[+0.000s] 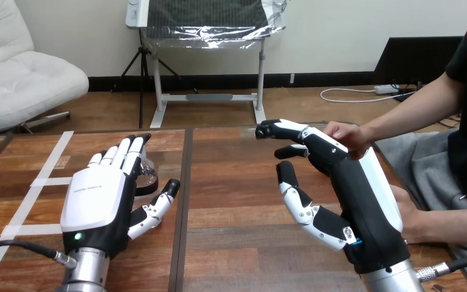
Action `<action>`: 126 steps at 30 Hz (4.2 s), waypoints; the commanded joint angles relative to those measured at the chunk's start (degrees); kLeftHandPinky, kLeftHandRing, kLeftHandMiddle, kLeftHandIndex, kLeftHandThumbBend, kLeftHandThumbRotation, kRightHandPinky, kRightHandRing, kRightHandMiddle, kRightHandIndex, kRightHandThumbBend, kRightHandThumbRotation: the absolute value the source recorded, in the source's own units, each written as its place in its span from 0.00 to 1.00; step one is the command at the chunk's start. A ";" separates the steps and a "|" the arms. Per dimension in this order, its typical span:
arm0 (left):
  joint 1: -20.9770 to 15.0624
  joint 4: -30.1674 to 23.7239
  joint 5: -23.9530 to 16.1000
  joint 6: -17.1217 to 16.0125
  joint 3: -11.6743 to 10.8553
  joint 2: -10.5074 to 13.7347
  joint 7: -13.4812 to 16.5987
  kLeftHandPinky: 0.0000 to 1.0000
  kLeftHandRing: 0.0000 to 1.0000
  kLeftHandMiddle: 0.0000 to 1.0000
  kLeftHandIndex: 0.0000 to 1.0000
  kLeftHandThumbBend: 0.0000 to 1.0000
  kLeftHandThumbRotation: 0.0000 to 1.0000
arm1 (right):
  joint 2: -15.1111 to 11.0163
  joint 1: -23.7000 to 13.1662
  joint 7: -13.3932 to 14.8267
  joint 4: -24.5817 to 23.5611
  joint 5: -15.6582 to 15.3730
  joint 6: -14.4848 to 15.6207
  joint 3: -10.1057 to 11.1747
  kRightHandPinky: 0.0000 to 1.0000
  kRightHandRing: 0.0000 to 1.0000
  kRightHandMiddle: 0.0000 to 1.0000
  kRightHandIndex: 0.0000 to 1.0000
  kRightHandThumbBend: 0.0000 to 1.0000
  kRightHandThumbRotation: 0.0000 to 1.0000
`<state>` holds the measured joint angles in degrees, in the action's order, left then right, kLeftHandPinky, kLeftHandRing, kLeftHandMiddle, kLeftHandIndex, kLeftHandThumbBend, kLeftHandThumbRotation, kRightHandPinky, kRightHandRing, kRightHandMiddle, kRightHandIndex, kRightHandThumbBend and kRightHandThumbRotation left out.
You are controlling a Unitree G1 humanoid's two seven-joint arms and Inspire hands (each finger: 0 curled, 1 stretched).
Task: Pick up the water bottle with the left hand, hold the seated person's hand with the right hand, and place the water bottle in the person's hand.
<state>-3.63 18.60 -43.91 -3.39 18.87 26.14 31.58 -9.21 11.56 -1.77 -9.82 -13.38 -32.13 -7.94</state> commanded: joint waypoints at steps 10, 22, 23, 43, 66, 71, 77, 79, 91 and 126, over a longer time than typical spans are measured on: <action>1.09 -4.82 -2.10 0.98 -1.78 1.03 -1.33 0.94 0.93 0.95 0.95 0.50 1.00 | 0.27 -3.69 -0.24 0.11 1.06 -0.41 0.56 0.67 0.79 0.80 0.72 0.05 0.00; 0.74 -3.62 -2.89 1.41 -2.18 0.54 -0.69 0.94 0.94 0.96 0.96 0.49 1.00 | 0.15 -3.73 -0.51 0.08 1.08 -0.12 0.63 0.66 0.78 0.80 0.72 0.05 0.00; 0.72 -3.56 -2.93 1.43 -2.20 0.51 -0.60 0.95 0.95 0.96 0.96 0.49 1.00 | 0.14 -3.73 -0.53 0.09 1.07 -0.13 0.64 0.66 0.78 0.80 0.72 0.05 0.00; -2.74 2.43 -3.26 1.56 -2.19 -1.05 4.81 1.00 1.00 1.00 1.00 0.49 1.00 | 0.04 -3.76 -0.80 -0.02 0.91 0.06 0.79 0.65 0.78 0.80 0.72 0.06 0.00; -5.91 4.30 -3.14 2.52 -2.37 -1.40 6.74 1.00 1.00 1.00 1.00 0.51 1.00 | 0.10 -3.82 -0.73 0.28 0.38 -0.11 0.74 0.66 0.80 0.81 0.73 0.07 0.00; -6.09 3.99 -3.08 2.70 -2.39 -1.37 6.45 1.00 1.00 1.00 1.00 0.51 1.00 | 0.05 -3.82 -0.77 0.37 0.36 -0.25 0.70 0.67 0.81 0.82 0.73 0.08 0.00; -6.30 4.20 -1.84 0.97 -2.85 -1.52 6.64 1.00 1.00 1.00 1.00 0.52 1.00 | 0.13 -3.73 -0.62 0.29 0.10 -0.12 0.70 0.68 0.81 0.82 0.73 0.08 0.00; -6.45 4.77 -0.48 -0.88 -3.36 -1.90 7.31 1.00 1.00 1.00 1.00 0.53 1.00 | 0.17 -3.69 -0.54 0.35 0.01 -0.15 0.71 0.68 0.81 0.82 0.73 0.08 0.00; -7.37 10.37 21.04 -19.96 -10.06 -7.05 1.35 1.00 1.00 1.00 1.00 0.74 0.90 | 0.13 -3.60 -0.64 0.47 0.24 -0.19 0.72 0.68 0.81 0.82 0.74 0.09 0.00; -10.05 10.75 44.29 -12.21 -20.15 -14.12 -23.16 1.00 1.00 1.00 1.00 0.98 0.58 | -0.38 -3.12 -0.70 -0.27 -0.40 0.24 1.01 0.69 0.81 0.82 0.74 0.11 0.00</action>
<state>-8.92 28.62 0.04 -15.95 0.14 12.63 9.43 -9.31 11.50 -2.72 -9.68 -13.71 -31.70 -7.98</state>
